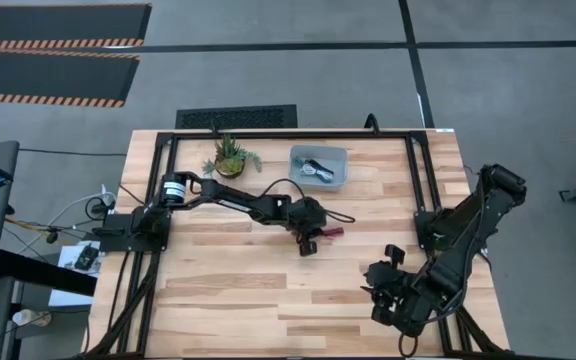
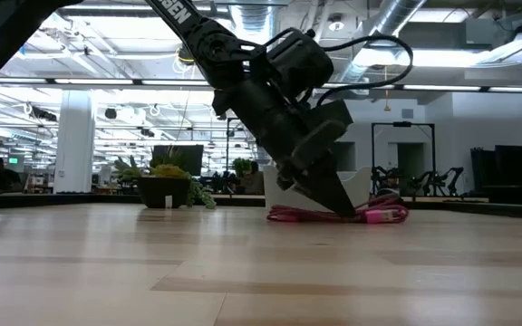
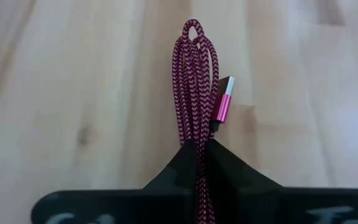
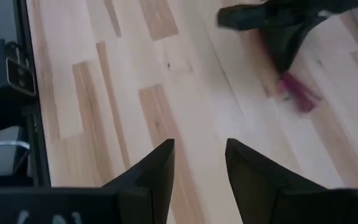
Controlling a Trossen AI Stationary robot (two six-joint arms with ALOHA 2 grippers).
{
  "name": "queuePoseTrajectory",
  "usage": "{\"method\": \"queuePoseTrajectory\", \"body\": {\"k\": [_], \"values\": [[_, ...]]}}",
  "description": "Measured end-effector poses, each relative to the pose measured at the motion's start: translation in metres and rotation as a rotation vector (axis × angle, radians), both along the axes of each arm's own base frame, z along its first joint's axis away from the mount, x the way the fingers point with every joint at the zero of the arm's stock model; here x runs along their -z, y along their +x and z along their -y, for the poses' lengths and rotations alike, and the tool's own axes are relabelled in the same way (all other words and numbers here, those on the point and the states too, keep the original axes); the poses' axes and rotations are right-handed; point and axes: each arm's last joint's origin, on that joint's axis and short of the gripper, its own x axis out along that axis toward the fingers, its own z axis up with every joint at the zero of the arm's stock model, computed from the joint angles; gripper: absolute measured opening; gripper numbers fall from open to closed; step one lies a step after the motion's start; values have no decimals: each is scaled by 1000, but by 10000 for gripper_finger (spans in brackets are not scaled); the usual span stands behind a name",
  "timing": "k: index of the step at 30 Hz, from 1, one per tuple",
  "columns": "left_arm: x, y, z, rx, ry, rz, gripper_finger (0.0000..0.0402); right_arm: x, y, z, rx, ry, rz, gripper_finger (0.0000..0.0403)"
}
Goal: Pick and place USB-C Cables
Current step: Put the pink charger cable into the white bin
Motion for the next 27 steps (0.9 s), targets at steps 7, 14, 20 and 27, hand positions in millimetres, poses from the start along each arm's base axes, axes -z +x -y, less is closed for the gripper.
{"method": "queuePoseTrajectory", "body": {"k": [7, 14, 20, 27], "values": [[-21, -3, 23, 3, -92, 31, 0, -2, -7, -7, 1, -29, 81, 168], [-61, -8, 44, 9, -93, 132, 0, -6, -19, -20, 22, -45, 225, 168], [-94, -17, 63, 17, -85, 204, 0, -10, -32, -28, 41, -96, 376, 173], [-141, -41, 86, 18, -39, 274, 0, -20, -43, -31, 6, -259, 548, 169]]}}
